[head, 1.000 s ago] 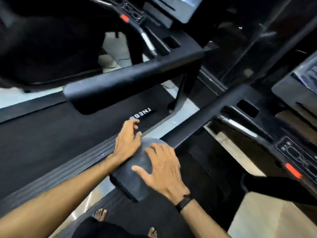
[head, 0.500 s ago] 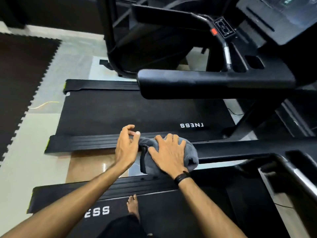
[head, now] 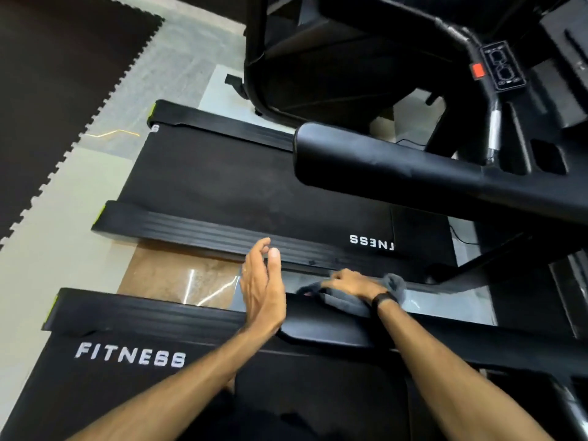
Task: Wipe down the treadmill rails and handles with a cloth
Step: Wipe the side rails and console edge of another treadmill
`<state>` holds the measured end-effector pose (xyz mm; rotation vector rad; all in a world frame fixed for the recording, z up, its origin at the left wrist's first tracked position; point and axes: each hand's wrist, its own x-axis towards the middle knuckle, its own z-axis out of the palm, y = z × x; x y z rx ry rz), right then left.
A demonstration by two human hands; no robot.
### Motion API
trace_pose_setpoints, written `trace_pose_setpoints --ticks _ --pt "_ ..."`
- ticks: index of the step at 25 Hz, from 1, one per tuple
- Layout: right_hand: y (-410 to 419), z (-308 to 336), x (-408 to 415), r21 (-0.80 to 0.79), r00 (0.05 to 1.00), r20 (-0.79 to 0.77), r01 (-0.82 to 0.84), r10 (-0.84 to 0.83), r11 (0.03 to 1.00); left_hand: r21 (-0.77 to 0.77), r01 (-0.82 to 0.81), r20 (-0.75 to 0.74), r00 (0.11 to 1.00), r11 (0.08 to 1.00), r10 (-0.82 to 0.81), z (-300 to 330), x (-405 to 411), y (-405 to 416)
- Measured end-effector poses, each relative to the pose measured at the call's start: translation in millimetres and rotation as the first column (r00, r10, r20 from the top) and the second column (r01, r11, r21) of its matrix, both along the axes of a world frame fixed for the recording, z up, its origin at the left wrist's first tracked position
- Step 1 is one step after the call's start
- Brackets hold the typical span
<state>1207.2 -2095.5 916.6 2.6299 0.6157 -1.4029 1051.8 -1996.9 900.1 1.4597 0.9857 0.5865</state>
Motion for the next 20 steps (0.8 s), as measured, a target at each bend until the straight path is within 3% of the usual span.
trace_pose_setpoints --ticks 2,4,6,7,10,12,14,18,20 --pt "40 -3 -26 0.064 0.994 -0.053 -0.093 0.097 0.994 -0.003 -0.071 0.003 0.997 0.997 0.071 -2 -1 1" --pt "49 4 -58 0.227 0.968 0.131 -0.241 0.216 0.944 -0.007 -0.135 0.027 0.990 0.991 0.135 -4 -2 1" --pt "18 33 -81 0.356 0.882 0.412 -0.386 0.228 0.851 -0.028 -0.177 0.065 0.982 0.984 0.179 -8 -2 0" --pt "-8 48 -87 0.406 0.855 0.477 -0.419 0.202 0.812 -0.037 -0.190 0.081 0.978 0.981 0.192 -9 -2 0" --pt "-91 55 -57 0.429 0.853 0.498 -0.397 0.155 0.811 -0.014 -0.170 0.067 0.983 0.985 0.170 -10 -3 1" --pt "-118 46 -2 0.303 0.902 0.424 -0.229 0.084 0.925 0.041 -0.156 0.035 0.987 0.987 0.155 -8 -3 -1" --pt "-114 28 48 0.100 0.973 0.230 -0.028 0.004 0.995 0.082 -0.169 0.027 0.986 0.982 0.168 -3 -1 -3" --pt "-38 -25 45 0.048 0.988 -0.090 -0.125 0.129 0.991 0.137 -0.159 0.018 0.987 0.978 0.158 1 1 1" --pt "8 -23 6 0.131 0.985 -0.098 -0.130 0.143 0.983 0.160 -0.167 0.037 0.986 0.973 0.163 0 2 -1"
